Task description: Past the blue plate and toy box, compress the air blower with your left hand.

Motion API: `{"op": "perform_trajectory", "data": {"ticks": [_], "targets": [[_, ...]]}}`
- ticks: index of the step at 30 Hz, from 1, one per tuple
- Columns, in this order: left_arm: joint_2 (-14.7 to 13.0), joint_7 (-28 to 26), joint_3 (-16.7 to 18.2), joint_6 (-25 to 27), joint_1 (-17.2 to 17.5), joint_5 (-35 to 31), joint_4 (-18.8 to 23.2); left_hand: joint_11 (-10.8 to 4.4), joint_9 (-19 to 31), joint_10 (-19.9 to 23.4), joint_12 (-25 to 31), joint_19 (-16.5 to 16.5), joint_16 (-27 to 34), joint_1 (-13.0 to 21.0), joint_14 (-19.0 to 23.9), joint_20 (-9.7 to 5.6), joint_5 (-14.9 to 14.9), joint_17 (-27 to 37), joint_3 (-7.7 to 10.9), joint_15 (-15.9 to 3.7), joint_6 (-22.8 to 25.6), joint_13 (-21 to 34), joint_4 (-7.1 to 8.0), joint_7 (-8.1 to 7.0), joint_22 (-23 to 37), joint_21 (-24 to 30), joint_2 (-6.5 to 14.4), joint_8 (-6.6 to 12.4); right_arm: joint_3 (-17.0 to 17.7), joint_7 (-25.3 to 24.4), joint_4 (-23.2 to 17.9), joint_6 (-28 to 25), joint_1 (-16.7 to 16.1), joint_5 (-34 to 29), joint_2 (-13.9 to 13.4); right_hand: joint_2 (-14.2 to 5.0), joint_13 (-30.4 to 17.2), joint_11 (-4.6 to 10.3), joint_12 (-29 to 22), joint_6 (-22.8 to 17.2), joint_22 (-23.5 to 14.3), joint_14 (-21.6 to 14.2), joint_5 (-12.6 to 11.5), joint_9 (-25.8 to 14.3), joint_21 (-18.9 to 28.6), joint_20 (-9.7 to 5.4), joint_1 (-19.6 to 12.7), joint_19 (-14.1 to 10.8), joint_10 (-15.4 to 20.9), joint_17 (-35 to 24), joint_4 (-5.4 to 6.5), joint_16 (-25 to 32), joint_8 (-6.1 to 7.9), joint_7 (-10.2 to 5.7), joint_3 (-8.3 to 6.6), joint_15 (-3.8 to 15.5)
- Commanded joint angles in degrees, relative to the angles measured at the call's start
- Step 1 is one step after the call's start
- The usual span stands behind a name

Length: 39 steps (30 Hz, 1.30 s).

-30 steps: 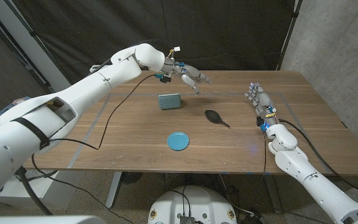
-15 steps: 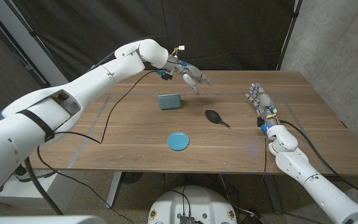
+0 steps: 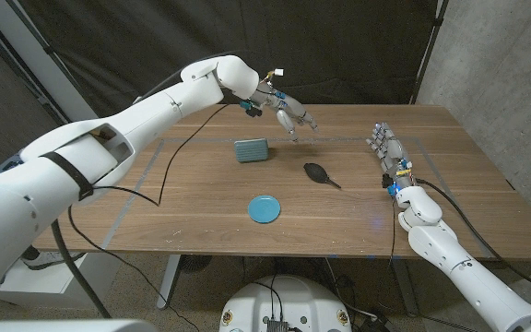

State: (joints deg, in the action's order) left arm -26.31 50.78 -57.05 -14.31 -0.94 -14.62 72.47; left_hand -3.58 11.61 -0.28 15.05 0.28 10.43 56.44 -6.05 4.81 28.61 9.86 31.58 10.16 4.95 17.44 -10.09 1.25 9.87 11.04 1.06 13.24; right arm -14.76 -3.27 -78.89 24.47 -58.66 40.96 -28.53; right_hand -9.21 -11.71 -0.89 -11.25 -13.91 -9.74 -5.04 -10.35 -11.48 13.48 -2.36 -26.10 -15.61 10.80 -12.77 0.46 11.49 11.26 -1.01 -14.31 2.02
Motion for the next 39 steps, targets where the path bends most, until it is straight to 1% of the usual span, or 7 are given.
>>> {"op": "perform_trajectory", "data": {"ticks": [1,4,8,22,26,31,39], "targets": [[3.82,1.87,-2.57,-3.71,-2.7,-1.1,-5.69,0.15,0.08,0.1,0.28,-0.05,0.15,0.59,0.14,0.02,-0.03,0.18,-0.35,0.21,0.61,0.21,0.31,0.27,0.11,0.1,0.03,0.27,0.42,-0.17,0.34,0.36,-0.29,0.35,0.2,0.3,-0.04,-0.09,-0.19,0.41,-0.09,0.12,-0.05,-0.04,-0.28,-1.0,-0.07,-0.78,-0.29,-0.14,-0.4,0.42,0.1,-0.12,-0.11,1.18],[4.68,2.45,-3.2,-4.39,-3.27,-1.22,-7.01,-0.2,0.1,1.02,0.71,-0.02,0.2,0.65,0.3,-0.01,-0.16,0.17,-0.59,0.24,1.44,0.35,0.45,0.25,0.11,0.11,-0.06,0.5,0.55,-0.33,0.32,0.43,-0.41,0.42,0.24,0.28,-0.04,-0.06,-0.19,0.44,-0.1,0.13,-0.05,-0.04,-0.32,-1.02,-0.04,-0.79,-0.31,-0.14,-0.42,0.44,0.1,-0.16,-0.11,1.17],[5.36,2.59,-3.86,-5.39,-3.76,-1.69,-8.03,-0.14,0.17,2.6,1.47,0.06,0.34,0.65,0.84,-0.08,-0.41,0.16,-1.0,0.08,2.98,0.61,0.68,0.25,0.1,0.13,-0.14,0.93,0.68,-0.65,0.28,0.54,-0.54,0.37,0.32,0.3,-0.03,0.0,-0.18,0.46,-0.1,0.17,-0.04,-0.04,-0.37,-0.99,-0.02,-0.82,-0.38,-0.12,-0.49,0.44,0.1,-0.17,-0.11,1.23],[7.8,2.6,-5.61,-7.83,-5.14,-2.57,-13.04,-0.32,0.21,3.62,1.98,-0.12,0.5,0.52,1.8,-0.7,-0.78,0.11,-1.64,-0.42,4.3,0.9,0.94,0.01,0.07,0.04,-0.26,1.13,1.01,-1.14,0.44,0.99,-0.86,0.51,0.69,0.33,-0.02,-0.15,-0.23,0.52,-0.1,0.21,-0.04,-0.03,-0.56,-0.98,-0.06,-0.88,-0.34,-0.03,-0.77,0.46,0.11,-0.19,-0.14,1.27],[8.77,2.53,-6.12,-8.77,-5.49,-2.58,-15.01,-0.28,0.21,3.42,1.9,-0.43,0.37,0.51,1.59,-0.91,-0.87,0.11,-1.78,-0.47,4.12,0.96,0.97,0.03,0.07,-0.08,-0.28,0.98,1.11,-1.25,0.38,1.06,-1.05,0.57,0.72,0.36,-0.02,-0.17,-0.23,0.52,-0.1,0.18,-0.03,-0.03,-0.62,-0.97,-0.07,-0.89,-0.36,0.0,-0.86,0.49,0.12,-0.2,-0.15,1.25],[9.61,2.72,-6.86,-9.64,-5.49,-2.67,-15.98,-0.2,0.22,2.39,1.51,-0.88,0.11,0.54,1.02,-1.0,-1.06,0.11,-2.04,-0.41,3.26,1.08,1.01,0.1,0.06,-0.21,-0.29,0.49,1.29,-1.35,0.32,1.24,-1.32,0.65,0.73,0.35,-0.01,-0.17,-0.22,0.56,-0.11,0.19,-0.03,-0.03,-0.66,-0.97,-0.08,-0.91,-0.41,0.02,-0.93,0.49,0.11,-0.16,-0.16,1.25],[11.13,3.21,-7.84,-10.39,-5.88,-2.74,-18.15,0.52,0.23,0.29,0.74,-1.38,0.02,0.53,0.73,-0.95,-1.45,0.13,-2.48,-0.29,2.29,1.28,1.05,0.45,0.05,-0.3,-0.44,-0.08,1.64,-1.61,0.07,1.52,-1.92,0.82,0.72,0.36,0.0,-0.21,-0.23,0.57,-0.11,0.2,-0.02,-0.03,-0.76,-1.0,-0.05,-0.94,-0.42,0.05,-1.04,0.52,0.13,-0.2,-0.16,1.29]]}}
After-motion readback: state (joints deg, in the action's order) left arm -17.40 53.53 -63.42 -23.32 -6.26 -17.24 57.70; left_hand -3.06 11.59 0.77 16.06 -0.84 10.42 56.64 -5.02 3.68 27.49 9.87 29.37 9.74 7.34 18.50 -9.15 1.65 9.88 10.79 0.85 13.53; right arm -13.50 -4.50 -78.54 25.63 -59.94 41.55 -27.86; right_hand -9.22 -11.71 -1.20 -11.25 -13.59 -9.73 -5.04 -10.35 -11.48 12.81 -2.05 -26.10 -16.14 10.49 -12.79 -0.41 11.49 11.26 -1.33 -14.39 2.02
